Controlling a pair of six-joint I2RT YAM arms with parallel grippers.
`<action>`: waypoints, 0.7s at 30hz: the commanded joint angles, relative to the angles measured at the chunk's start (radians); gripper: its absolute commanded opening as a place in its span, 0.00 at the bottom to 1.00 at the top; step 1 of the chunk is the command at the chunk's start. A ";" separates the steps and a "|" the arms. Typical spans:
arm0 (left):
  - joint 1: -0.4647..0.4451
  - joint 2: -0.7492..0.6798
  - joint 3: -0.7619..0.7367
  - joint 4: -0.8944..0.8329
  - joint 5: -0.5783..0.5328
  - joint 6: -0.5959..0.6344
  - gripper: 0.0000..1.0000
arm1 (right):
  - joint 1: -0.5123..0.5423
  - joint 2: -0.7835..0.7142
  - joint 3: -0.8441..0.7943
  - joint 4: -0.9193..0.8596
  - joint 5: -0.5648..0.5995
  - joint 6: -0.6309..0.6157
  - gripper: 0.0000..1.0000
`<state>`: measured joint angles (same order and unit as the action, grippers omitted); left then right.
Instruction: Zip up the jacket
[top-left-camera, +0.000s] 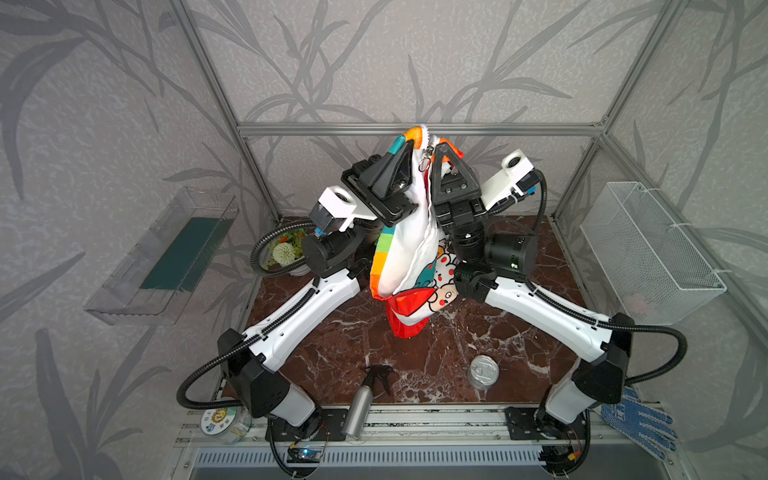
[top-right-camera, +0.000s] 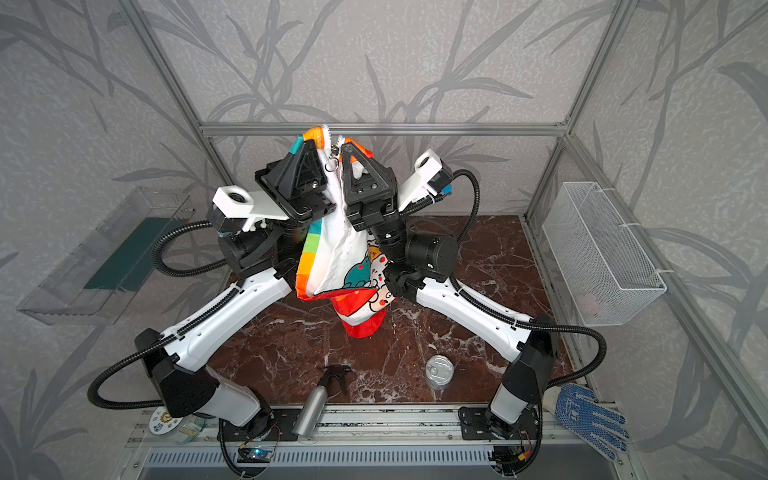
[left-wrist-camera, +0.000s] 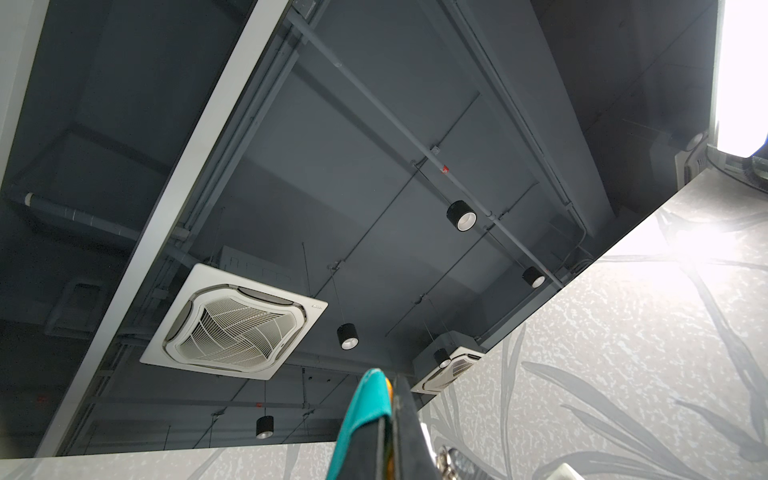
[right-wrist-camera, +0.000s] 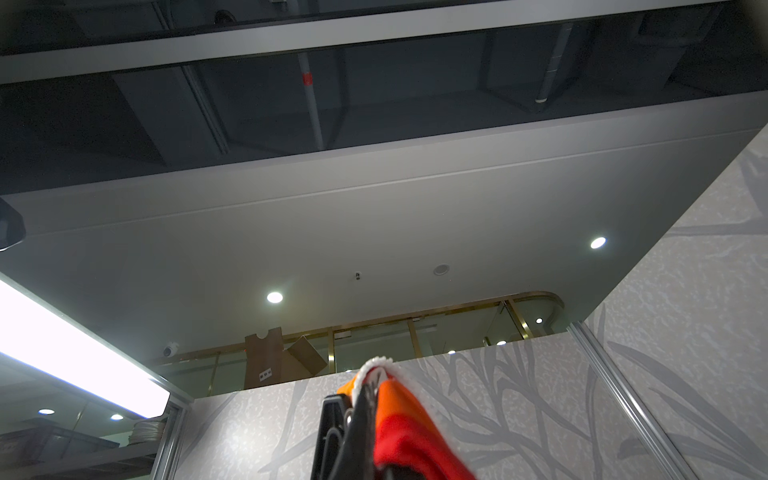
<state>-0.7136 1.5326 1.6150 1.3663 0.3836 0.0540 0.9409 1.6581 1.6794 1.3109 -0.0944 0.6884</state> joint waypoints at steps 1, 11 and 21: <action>-0.006 -0.011 0.008 0.050 0.006 0.027 0.00 | 0.007 -0.003 0.019 0.038 -0.005 0.006 0.00; -0.006 -0.002 0.008 0.051 0.007 0.032 0.00 | 0.007 0.002 0.031 0.033 -0.009 0.010 0.00; -0.006 0.000 0.003 0.050 0.009 0.032 0.00 | 0.007 0.003 0.044 0.035 -0.007 0.015 0.00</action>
<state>-0.7136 1.5333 1.6150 1.3666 0.3836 0.0608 0.9409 1.6623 1.6844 1.3083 -0.0948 0.6930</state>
